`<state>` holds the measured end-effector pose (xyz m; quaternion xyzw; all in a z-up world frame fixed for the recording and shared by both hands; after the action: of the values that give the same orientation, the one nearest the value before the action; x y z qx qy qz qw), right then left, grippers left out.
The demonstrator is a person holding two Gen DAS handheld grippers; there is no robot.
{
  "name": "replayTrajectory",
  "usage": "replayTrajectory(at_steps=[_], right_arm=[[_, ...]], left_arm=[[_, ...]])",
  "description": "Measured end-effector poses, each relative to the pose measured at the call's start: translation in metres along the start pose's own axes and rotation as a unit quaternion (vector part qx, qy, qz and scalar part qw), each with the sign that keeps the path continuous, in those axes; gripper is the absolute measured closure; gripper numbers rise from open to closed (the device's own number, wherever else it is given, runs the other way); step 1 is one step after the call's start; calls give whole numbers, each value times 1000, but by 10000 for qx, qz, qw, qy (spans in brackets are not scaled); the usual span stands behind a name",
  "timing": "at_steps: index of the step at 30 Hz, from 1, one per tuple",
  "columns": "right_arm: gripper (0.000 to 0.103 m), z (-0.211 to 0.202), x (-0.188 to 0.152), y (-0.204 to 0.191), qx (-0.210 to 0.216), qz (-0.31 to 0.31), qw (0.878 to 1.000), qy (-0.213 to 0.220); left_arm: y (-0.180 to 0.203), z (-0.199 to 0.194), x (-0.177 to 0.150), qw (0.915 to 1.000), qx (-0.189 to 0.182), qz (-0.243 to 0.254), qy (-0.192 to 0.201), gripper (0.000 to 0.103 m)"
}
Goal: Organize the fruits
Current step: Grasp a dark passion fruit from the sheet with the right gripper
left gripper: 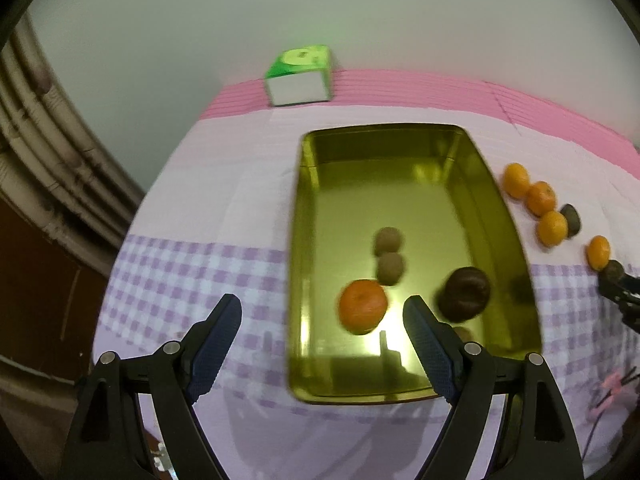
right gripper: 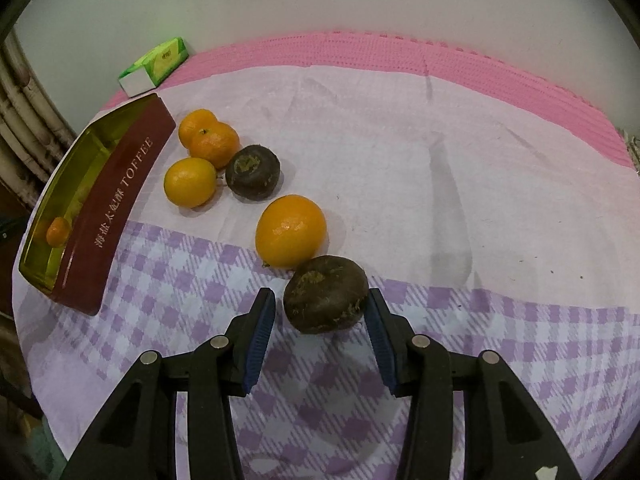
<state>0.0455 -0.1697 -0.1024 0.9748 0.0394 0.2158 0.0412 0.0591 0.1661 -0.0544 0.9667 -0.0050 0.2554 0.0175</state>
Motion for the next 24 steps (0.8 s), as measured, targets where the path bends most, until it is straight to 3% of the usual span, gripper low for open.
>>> replayTrajectory(at_steps=[5,11,24], right_arm=[[65,2,3,-2,-76,-169,9997,136],[65,1,2,3,-119,-225,9994,232],[65,12,14,74,-576,264,9967,512]], left_arm=[[39,3,9,9994,-217,280,-15,20],[91,7,22,9966,-542,622,-21,20],[175,37,37,9883,-1153,961,-285,20]])
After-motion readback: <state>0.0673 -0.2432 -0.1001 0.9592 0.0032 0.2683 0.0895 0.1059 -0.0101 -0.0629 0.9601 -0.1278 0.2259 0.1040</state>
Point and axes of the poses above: each gripper's, at about its wrist camera, not at the fingertips, and z roughly the way its jaws point, y to its right, x to its top, the point moved 7 cm from there along z, roughly the way its jaws point, and after that the axes turned 11 degrees about -x, right-handed, at the moved point
